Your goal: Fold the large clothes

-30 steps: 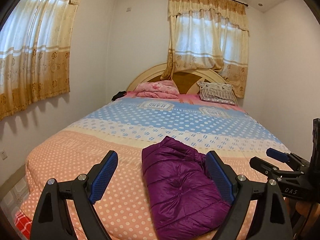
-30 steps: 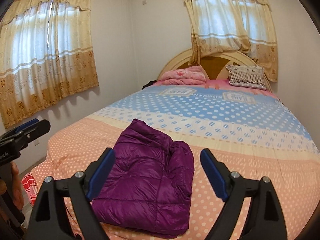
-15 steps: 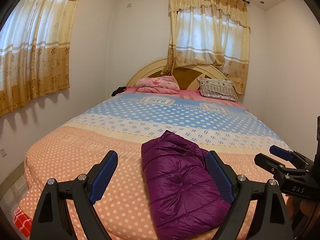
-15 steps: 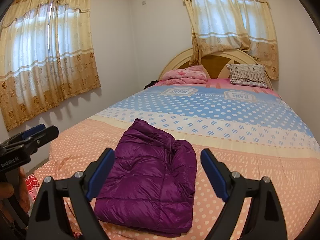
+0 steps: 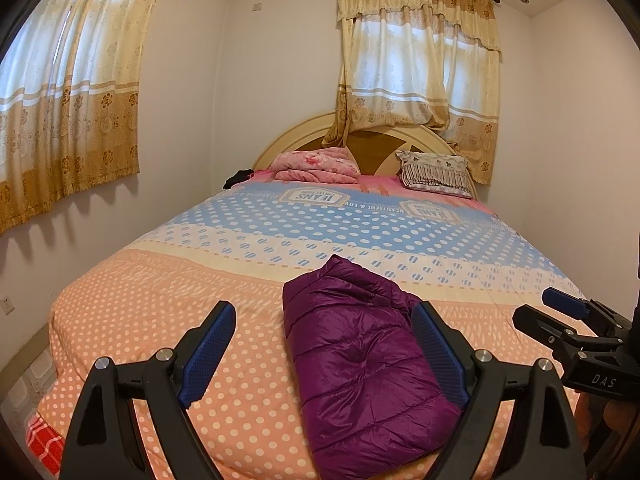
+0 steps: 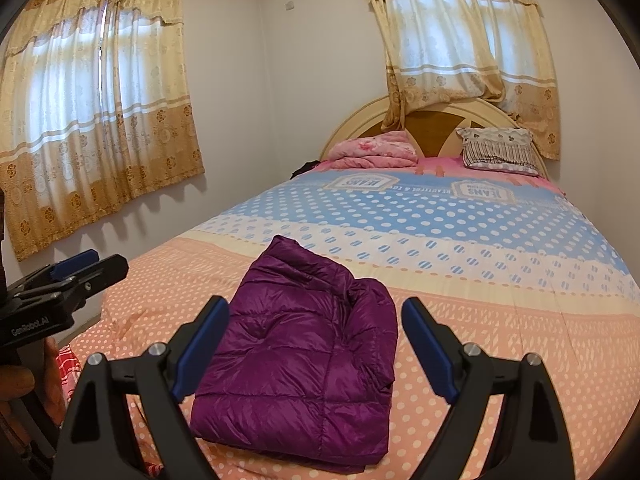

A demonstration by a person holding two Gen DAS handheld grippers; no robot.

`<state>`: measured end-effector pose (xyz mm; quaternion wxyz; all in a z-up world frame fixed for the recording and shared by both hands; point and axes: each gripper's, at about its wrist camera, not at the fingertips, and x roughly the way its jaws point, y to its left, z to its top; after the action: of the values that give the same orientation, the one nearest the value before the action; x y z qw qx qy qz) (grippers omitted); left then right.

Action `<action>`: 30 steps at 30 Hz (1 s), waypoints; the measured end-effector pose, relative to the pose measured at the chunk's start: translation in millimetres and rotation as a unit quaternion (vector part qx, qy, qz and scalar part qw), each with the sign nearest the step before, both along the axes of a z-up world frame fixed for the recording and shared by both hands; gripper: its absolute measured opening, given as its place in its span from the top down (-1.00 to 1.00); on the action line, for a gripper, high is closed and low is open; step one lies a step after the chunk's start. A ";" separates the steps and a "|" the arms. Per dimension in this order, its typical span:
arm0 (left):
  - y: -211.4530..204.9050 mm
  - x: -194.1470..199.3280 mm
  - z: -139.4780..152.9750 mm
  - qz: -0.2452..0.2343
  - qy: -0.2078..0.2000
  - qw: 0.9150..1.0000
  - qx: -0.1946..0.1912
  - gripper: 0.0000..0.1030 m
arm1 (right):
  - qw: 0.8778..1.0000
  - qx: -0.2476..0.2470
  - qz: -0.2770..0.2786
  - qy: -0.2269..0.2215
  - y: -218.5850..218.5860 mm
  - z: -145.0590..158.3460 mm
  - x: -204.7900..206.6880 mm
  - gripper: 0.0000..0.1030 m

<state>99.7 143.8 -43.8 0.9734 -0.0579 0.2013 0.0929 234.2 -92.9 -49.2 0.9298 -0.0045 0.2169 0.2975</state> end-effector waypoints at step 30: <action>4.1 5.1 -4.2 0.005 0.013 1.000 0.002 -0.74 | 1.000 -0.008 0.010 0.007 -1.4 -5.3 1.1 -0.76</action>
<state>104.8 147.9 -48.0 0.9704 -0.0552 0.2131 0.0990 235.3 -94.3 -54.5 0.9251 -0.0125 0.2254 0.3054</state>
